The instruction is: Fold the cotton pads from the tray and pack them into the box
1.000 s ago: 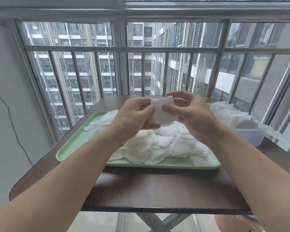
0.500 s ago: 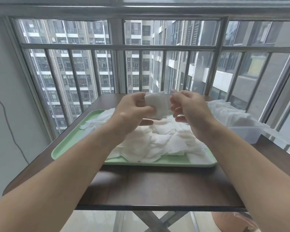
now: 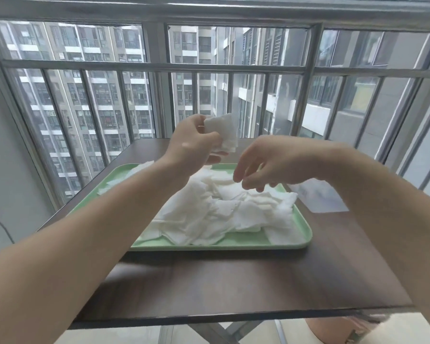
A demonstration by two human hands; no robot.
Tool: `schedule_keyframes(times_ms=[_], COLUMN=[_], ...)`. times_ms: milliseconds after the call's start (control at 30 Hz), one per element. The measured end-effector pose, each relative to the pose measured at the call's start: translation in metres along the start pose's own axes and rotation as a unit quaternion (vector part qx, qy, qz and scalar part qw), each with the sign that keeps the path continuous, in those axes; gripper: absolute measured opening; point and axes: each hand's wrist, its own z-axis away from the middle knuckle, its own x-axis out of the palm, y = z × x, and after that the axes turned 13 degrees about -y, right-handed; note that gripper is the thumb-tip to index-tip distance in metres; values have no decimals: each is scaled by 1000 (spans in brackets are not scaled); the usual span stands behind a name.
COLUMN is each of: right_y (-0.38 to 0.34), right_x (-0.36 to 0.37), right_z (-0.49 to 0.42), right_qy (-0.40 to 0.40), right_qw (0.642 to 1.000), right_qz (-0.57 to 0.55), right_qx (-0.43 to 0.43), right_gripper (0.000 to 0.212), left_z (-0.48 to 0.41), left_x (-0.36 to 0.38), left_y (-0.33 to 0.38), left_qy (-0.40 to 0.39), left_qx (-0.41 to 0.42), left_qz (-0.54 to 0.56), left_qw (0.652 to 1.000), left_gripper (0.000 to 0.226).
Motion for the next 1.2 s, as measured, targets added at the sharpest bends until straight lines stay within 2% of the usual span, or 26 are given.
schedule_keyframes(times_ms=[133,400,600,767,967,1067,1200], right_y=[-4,-14,-8,3,16,20,19], right_x=[9,29,32,23,22,21,23], right_z=[-27,-50,-57,-43,-29,-31,-35], right_qy=[10,15,-4,28,153,191,185], right_qw=[997,995,999,982,934,881,803], right_qz=[67,102,-29,-156,-295,-395,-505], right_qx=[-22,-2,-45,-99,-132,-175,-255], right_gripper=[5,33,31,31,37,41,38], left_z=[4,5,9,15,16,17,17], left_x=[-1,-16,-22,-30,-31,-30,-28], left_y=[-2,-10,-22,-20,-20,-21,-22], left_qy=[28,41,38,35,47,39,11], left_qx=[7,12,-4,10,20,19,17], left_qz=[8,19,46,60,38,35,30], left_qw=[1000,999,998,998,998,998,999], left_gripper=[25,31,25,24,23,22,23])
